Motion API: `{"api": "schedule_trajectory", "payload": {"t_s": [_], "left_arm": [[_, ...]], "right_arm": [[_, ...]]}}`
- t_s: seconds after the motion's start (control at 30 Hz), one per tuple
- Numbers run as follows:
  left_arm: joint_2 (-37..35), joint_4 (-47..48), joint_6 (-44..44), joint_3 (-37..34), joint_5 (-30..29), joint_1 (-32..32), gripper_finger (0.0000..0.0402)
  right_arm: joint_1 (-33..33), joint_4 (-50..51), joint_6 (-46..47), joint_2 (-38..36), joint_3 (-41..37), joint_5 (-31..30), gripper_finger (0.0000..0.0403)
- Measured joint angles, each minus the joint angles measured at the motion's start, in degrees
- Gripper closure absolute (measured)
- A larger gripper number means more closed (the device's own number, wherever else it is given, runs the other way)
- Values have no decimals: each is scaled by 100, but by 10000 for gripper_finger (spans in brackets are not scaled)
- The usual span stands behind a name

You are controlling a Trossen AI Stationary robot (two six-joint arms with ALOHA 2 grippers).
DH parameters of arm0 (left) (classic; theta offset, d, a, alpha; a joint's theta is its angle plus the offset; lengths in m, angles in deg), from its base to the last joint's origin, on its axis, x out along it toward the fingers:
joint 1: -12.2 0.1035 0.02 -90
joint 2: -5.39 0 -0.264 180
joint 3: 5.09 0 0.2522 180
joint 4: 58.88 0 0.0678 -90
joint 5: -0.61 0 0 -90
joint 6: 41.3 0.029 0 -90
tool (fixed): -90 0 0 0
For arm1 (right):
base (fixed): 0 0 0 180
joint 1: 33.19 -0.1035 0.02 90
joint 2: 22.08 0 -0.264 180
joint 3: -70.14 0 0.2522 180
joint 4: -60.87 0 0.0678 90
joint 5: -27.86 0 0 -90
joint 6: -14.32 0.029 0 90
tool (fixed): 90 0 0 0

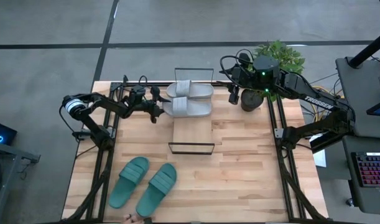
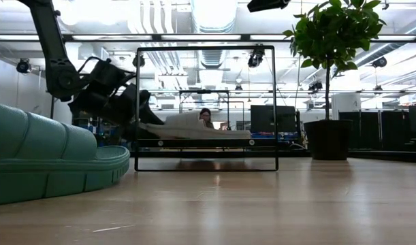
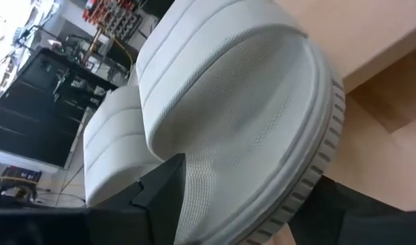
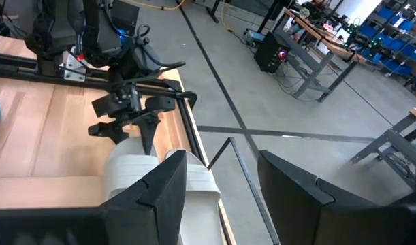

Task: Pick and place slides into the shelf
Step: Put the gray slipper on the shelf

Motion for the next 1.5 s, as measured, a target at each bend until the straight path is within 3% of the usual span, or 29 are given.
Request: {"api": "schedule_trajectory", "payload": {"t_s": [0.13,0.33,1.5], "left_arm": [[-2,87,-5,-2,-225,-6,198],[-9,166,-4,-4,-1057,-14,197],[-56,306,-4,-6,-1934,-304,190]], "right_arm": [[1,2,0,0,0,0,230],[0,2,2,0,-2,2,230],[0,89,-63,0,-61,4,230]]}}
